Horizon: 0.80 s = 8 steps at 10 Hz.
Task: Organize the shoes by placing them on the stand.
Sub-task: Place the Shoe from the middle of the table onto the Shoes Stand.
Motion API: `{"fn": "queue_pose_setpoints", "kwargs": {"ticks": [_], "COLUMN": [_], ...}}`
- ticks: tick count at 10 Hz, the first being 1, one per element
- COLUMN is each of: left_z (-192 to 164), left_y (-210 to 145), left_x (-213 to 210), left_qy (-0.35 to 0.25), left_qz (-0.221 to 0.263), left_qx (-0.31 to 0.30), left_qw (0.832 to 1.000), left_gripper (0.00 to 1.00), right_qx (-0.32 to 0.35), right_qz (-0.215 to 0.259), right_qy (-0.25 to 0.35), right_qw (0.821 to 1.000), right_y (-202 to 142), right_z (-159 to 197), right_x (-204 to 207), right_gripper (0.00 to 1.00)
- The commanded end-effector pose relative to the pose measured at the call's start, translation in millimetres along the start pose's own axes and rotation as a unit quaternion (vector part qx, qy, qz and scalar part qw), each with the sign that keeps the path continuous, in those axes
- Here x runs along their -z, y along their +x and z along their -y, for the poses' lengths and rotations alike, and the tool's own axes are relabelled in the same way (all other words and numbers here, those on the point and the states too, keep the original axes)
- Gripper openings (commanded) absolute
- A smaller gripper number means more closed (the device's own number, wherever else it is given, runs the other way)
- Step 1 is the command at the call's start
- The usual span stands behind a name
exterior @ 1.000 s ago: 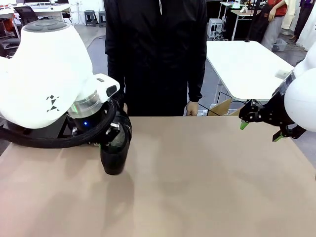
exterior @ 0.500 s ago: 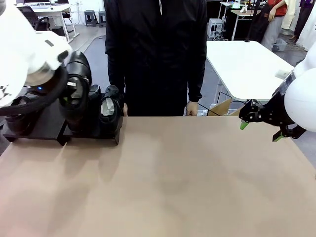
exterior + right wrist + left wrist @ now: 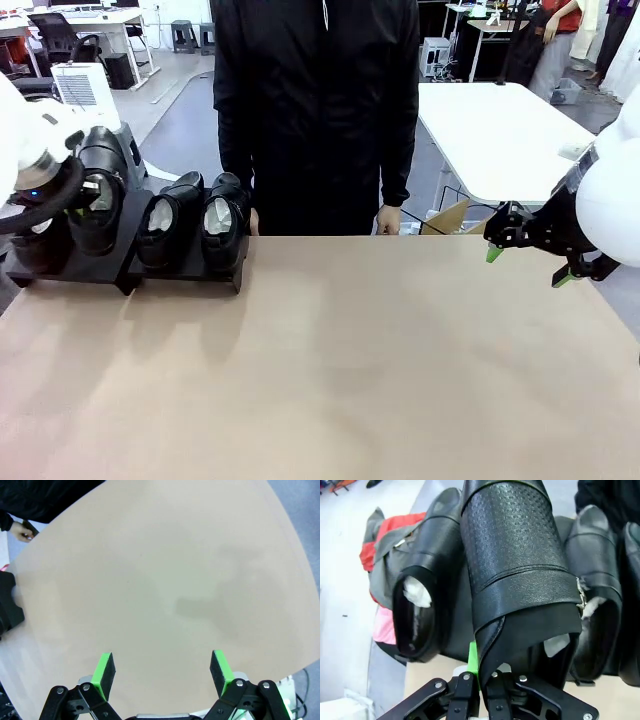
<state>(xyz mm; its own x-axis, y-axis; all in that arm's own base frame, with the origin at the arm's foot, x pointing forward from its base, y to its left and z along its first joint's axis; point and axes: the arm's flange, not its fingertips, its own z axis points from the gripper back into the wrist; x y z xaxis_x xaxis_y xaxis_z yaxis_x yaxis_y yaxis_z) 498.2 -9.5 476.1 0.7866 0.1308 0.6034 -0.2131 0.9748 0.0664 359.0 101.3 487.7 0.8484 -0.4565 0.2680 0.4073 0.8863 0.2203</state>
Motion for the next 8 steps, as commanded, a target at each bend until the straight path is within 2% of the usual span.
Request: {"fn": "queue_pose_setpoints", "kwargs": {"ticks": [1, 3, 8], "left_z": [0.3, 2.5, 8.0], "left_y": [16.4, 16.6, 12.4], "left_x": [-1.3, 19.8, 52.7], "left_qy": [0.003, -0.003, 0.047], "left_qz": [0.010, -0.005, -0.010], "left_qx": [0.002, 0.014, 0.023], "left_qw": [1.000, 1.000, 0.999], "left_gripper": [0.00, 0.00, 0.00], "right_qx": [-0.003, -0.003, -0.003], "right_qz": [-0.005, -0.005, -0.005], "right_qy": [0.007, 0.007, 0.007], "right_qw": [1.000, 1.000, 1.000], "right_y": [-0.1, -0.1, -0.1], "right_z": [0.4, 0.4, 0.4], "right_x": [-0.1, -0.1, -0.1], "right_gripper": [1.00, 1.00, 1.00]}}
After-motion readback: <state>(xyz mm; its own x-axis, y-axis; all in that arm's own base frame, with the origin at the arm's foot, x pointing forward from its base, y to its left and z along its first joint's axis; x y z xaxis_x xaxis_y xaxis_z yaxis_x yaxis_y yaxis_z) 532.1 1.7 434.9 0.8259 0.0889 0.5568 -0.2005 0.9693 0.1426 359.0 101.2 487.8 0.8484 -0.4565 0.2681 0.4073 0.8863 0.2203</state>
